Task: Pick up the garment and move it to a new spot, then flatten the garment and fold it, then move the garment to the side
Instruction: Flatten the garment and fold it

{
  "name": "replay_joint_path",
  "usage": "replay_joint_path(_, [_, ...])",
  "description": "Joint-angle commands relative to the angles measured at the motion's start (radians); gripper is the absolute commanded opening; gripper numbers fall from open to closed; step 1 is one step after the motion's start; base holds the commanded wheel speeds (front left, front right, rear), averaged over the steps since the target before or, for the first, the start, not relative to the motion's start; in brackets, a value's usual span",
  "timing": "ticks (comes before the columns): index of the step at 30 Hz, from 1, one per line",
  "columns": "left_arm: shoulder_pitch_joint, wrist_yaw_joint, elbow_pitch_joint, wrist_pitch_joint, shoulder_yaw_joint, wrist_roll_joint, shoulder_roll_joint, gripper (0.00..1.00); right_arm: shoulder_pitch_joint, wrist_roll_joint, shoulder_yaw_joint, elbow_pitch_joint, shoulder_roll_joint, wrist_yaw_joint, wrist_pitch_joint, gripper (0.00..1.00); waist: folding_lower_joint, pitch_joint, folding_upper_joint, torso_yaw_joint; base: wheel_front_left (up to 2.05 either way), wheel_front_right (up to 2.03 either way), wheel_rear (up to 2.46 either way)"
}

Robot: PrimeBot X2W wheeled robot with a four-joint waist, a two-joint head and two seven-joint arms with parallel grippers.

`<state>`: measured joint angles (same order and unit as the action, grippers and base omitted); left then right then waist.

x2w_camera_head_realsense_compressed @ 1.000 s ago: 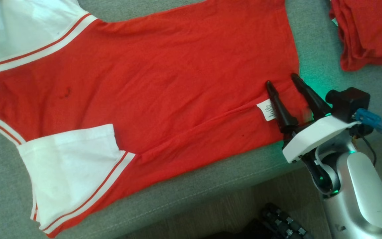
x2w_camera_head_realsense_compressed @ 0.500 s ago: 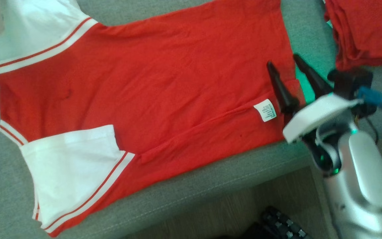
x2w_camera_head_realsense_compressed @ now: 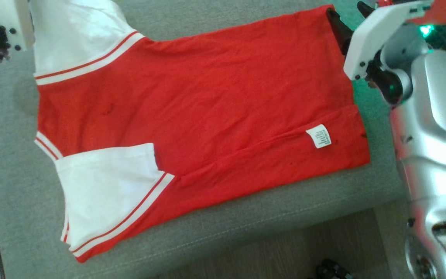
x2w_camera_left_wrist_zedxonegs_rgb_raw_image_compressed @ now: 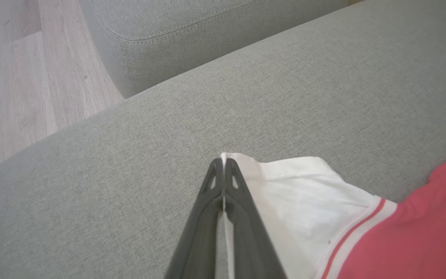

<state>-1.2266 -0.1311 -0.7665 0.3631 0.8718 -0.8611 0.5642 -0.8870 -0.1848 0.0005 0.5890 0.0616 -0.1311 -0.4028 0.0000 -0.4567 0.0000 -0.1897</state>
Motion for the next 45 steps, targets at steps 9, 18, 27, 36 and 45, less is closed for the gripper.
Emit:
replay_joint_path(9, [-0.048,0.000,0.041,-0.012,0.043,-0.036,0.043,0.00,-0.151,0.064,0.013,0.223,-0.011,0.000,-0.016,1.00,0.0000,0.008,0.0000,0.037,0.00,0.00,0.00])
replay_joint_path(18, [-0.072,0.000,0.033,-0.018,0.108,-0.067,0.044,0.00,-0.244,0.062,0.004,0.388,-0.011,0.000,0.063,0.56,0.0000,-0.002,0.0000,0.054,0.00,0.00,0.00])
replay_joint_path(27, [-0.097,0.000,0.022,-0.028,0.151,-0.092,0.052,0.00,-0.315,0.099,-0.004,0.480,-0.011,0.000,0.124,0.04,0.0000,-0.015,0.0000,0.058,0.00,0.00,0.00])
replay_joint_path(36, [-0.126,0.000,0.016,-0.076,0.179,-0.097,0.062,0.00,-0.370,0.160,-0.061,0.509,-0.011,0.000,0.197,0.00,0.0000,-0.029,0.0000,0.063,0.00,0.00,0.00])
replay_joint_path(45, [-0.203,0.000,-0.009,-0.302,0.171,-0.044,0.060,0.00,-0.409,0.194,-0.131,0.523,-0.011,0.000,0.309,0.00,0.0000,-0.040,0.0000,0.081,0.00,0.00,0.00])
